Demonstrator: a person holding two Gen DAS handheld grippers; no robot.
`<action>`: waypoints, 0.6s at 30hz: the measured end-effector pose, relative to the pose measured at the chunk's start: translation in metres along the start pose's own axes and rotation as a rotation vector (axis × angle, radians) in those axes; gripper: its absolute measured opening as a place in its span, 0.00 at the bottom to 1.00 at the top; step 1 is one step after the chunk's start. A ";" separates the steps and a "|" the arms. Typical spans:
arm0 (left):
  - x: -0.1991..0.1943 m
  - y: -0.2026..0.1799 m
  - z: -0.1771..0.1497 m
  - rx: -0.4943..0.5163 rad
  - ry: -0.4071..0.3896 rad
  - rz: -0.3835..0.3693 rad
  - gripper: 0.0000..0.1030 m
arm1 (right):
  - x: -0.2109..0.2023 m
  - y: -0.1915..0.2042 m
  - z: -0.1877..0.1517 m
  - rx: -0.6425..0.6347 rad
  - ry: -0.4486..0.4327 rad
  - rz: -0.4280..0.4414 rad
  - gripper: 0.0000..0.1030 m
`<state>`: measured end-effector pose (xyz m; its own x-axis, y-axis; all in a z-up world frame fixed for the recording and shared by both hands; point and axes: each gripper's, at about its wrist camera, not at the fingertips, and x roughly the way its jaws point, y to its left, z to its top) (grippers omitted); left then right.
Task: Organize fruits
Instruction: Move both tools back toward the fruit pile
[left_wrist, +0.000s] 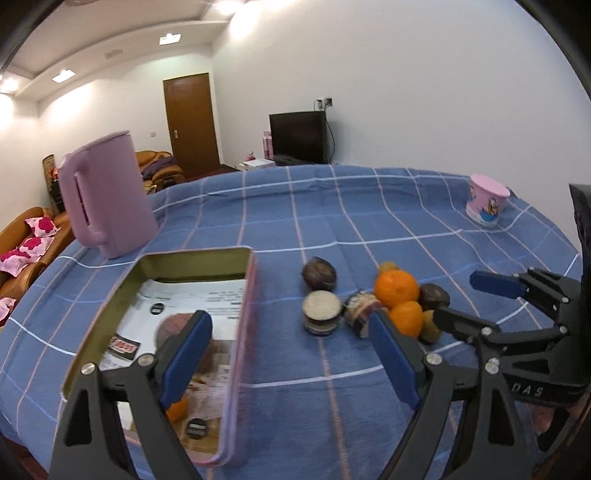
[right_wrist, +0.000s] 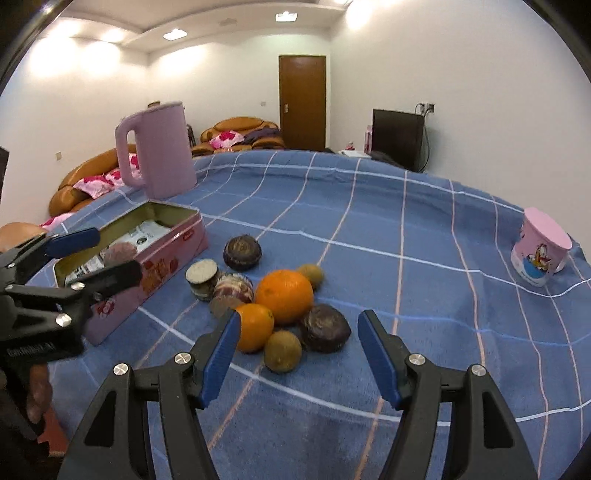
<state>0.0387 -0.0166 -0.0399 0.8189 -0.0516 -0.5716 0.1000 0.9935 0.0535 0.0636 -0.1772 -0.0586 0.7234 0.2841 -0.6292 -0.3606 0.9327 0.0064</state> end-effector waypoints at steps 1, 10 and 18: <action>0.002 -0.002 0.000 0.004 0.007 0.001 0.86 | 0.002 -0.001 -0.001 0.005 0.016 0.013 0.65; 0.012 -0.008 0.000 0.001 0.039 -0.024 0.84 | 0.022 0.002 -0.004 0.004 0.113 0.070 0.47; 0.022 -0.011 -0.002 0.009 0.067 -0.037 0.73 | 0.022 0.001 -0.008 -0.016 0.132 0.069 0.47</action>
<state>0.0544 -0.0279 -0.0550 0.7752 -0.0812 -0.6265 0.1349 0.9901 0.0386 0.0750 -0.1715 -0.0786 0.6134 0.3149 -0.7242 -0.4170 0.9080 0.0416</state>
